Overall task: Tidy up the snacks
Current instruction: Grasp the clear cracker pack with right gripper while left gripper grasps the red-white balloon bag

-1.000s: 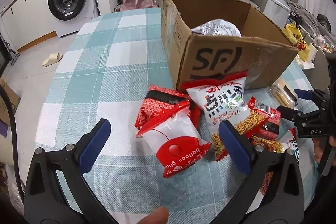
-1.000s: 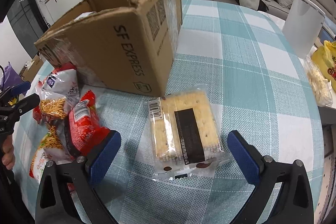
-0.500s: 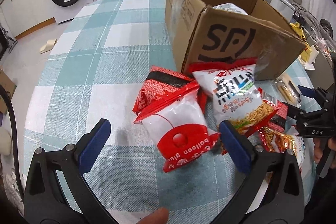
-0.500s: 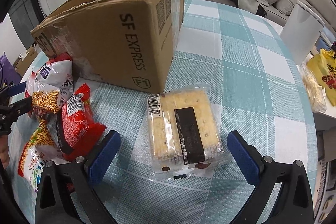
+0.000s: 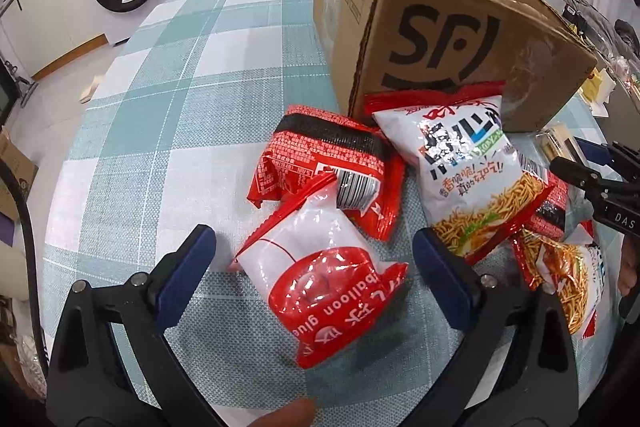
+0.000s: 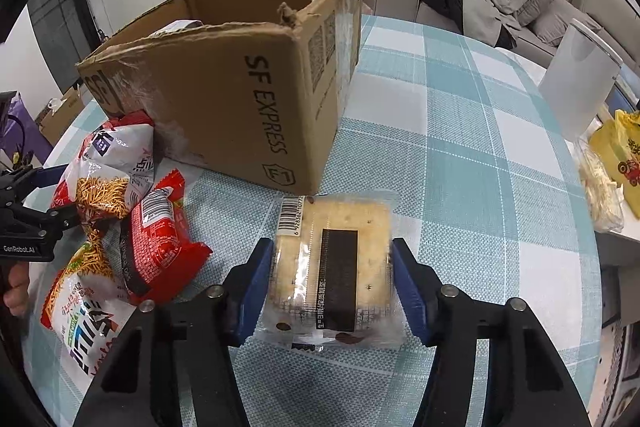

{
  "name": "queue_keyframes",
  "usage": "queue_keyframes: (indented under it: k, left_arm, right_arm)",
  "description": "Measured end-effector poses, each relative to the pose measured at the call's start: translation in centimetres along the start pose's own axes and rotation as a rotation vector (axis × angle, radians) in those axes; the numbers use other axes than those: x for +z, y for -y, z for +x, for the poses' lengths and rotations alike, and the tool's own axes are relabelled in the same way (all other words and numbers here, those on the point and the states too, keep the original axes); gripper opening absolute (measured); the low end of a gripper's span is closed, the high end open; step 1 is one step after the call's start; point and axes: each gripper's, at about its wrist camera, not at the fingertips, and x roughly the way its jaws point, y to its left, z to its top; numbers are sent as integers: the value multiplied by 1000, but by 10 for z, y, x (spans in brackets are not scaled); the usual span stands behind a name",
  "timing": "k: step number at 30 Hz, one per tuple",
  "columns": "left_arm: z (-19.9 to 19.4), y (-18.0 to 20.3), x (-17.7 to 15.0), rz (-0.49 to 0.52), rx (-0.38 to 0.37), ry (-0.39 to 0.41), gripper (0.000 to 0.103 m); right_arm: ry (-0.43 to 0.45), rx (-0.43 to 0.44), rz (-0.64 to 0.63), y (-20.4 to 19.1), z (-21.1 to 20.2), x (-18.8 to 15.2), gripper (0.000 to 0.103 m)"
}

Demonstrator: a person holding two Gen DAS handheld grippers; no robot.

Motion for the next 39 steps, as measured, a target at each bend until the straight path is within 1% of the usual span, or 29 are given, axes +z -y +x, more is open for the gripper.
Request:
queue_keyframes:
  k: [4,6,9,11,14,15,22,31,37,39]
  left_arm:
    - [-2,2,-2,12,-6,6,96]
    - [-3,2,-2,18,3,11,91]
    - [-6,5,-4,30,-6,16,83]
    - [-9,6,-4,42,-15,21,71]
    - [-12,10,-4,65,-26,28,59]
    - [-13,11,-5,71,-32,31,57]
    - [-22,17,-6,100,-55,53,54]
    - [-45,19,-6,102,-78,107,54]
    - [-58,15,-5,74,-109,148,53]
    - [-61,12,-6,46,-140,161,53]
  right_arm:
    - [7,1,-3,2,2,0,59]
    - [10,3,-6,3,3,0,59]
    - [10,15,-9,3,2,-2,59]
    - [12,31,-6,6,0,-3,59]
    - [16,61,6,11,-1,-3,59]
    - [18,66,9,12,-1,-3,59]
    - [29,78,17,16,-3,-3,59]
    - [69,87,10,10,-16,-2,58]
    - [77,88,5,6,-20,-1,58]
    - [78,86,-5,2,-23,-2,58]
